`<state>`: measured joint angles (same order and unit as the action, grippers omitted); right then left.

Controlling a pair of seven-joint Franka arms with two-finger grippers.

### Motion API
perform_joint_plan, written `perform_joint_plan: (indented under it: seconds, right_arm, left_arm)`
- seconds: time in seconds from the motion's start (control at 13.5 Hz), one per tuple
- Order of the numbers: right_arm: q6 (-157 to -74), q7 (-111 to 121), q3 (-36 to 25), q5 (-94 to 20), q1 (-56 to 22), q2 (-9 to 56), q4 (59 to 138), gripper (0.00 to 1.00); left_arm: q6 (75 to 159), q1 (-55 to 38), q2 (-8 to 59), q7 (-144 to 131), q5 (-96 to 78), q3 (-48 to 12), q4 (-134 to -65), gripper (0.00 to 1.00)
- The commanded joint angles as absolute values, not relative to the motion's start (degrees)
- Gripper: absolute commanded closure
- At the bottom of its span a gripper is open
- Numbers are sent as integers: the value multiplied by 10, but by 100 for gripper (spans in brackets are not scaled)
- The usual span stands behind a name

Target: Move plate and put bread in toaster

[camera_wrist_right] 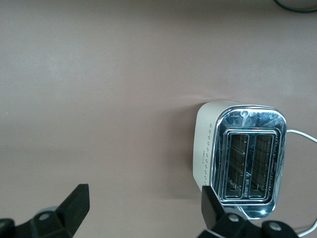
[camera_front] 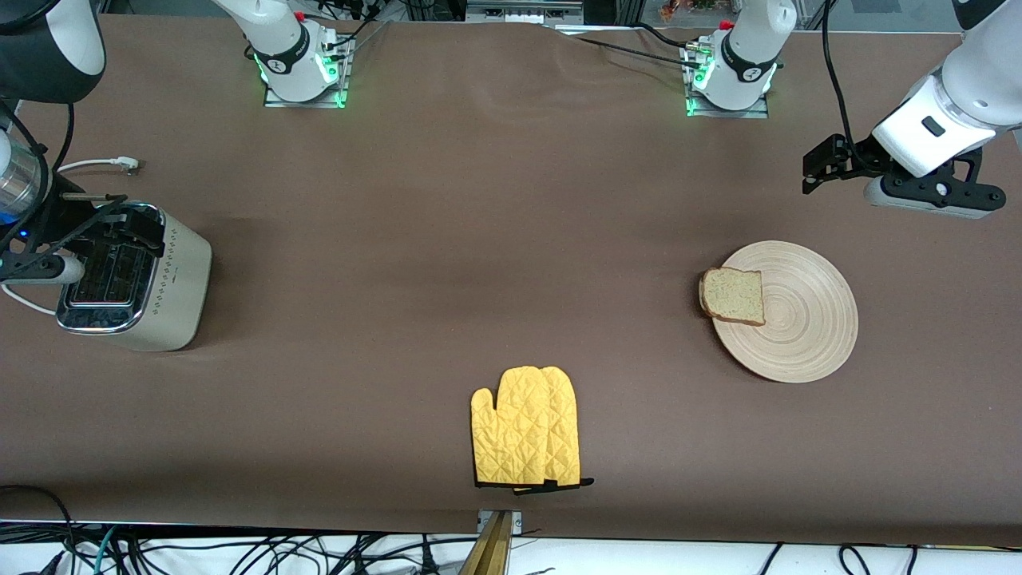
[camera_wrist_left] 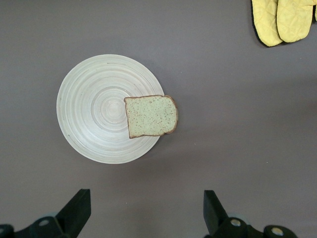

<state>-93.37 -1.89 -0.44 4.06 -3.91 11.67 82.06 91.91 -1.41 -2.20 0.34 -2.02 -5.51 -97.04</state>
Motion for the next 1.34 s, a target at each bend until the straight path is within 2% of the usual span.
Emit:
perform_joint_plan:
  seconds: [0.0, 1.26]
  right_arm:
    - [-935, -24, -4, 42, -37, 115, 821, 0]
    - [-936, -22, -4, 41, -31, 115, 821, 0]
  left_arm:
    - [911, -14, -13, 4, -4, -54, -956, 0]
    - [910, -11, 3, 5, -11, -51, -958, 0]
